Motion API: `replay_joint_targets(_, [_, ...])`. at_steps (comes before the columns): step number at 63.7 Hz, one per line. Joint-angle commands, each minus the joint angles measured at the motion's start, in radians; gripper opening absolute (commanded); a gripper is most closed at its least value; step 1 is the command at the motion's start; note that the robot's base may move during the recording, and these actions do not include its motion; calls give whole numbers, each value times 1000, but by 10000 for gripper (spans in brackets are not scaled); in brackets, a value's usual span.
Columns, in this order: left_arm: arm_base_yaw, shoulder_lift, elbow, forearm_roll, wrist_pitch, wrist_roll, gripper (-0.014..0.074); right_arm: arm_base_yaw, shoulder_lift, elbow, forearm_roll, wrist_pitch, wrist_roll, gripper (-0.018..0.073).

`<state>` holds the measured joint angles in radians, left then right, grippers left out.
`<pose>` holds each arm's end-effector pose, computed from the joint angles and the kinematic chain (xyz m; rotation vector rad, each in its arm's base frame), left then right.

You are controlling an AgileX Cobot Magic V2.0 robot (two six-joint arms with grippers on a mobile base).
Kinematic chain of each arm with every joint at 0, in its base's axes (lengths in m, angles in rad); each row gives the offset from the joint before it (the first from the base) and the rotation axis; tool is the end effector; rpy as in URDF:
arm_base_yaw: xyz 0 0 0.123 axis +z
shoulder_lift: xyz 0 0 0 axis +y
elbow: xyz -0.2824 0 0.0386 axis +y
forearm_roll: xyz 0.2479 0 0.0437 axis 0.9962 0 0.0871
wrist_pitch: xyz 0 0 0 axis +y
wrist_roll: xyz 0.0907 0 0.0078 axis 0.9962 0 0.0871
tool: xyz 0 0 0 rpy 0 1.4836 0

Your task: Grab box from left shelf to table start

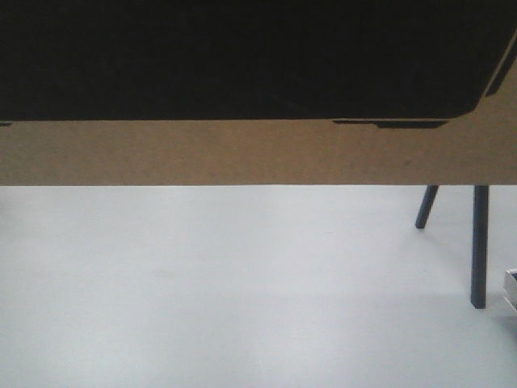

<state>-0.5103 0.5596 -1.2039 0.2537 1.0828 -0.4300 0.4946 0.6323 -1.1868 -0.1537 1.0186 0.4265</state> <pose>0.0420 -0.0004 0.4599 0.0407 1.9140 -0.3422 0.0644 0.0213 0.4558 -0.0587 1.9625 0.4295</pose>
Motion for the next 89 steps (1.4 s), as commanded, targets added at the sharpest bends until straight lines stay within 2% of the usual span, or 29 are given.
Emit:
replay_joint_targets(1, [3, -14, -43, 104, -148, -22, -94, -11, -10, -37, -176, -62, -13, 57])
replay_joint_targets(16, [3, -14, -43, 99, -146, -22, -94, -11, -10, -37, -176, -62, -13, 57])
replay_joint_targets(27, [3, -14, -43, 47, -146, -22, -94, -11, -10, -37, -176, -62, -13, 57])
replay_joint_targets(50, [3, -14, -43, 17, -137, -17, -94, -11, -10, -37, -176, -61, -13, 57])
replay_joint_targets(53, [3, -14, -43, 17, -137, 2, -94, -11, -10, -37, -176, -61, -13, 57])
replay_joint_targets(58, [3, 4, -43, 50, -153, 64, -94, -11, 10, -37, -179, -65, -13, 57])
replay_joint_targets(62, [5, 17, -43, 105, -153, 69, -94, -11, 21, -34, -178, -61, -13, 57])
replay_joint_targets(77, [33, 18, -43, 152, -153, 69, -94, -11, 25, -29, -171, -54, -13, 57])
replay_joint_targets(89, [33, 18, -43, 153, -152, 69, -94, -11, 26, -29, -171, -54, -13, 57])
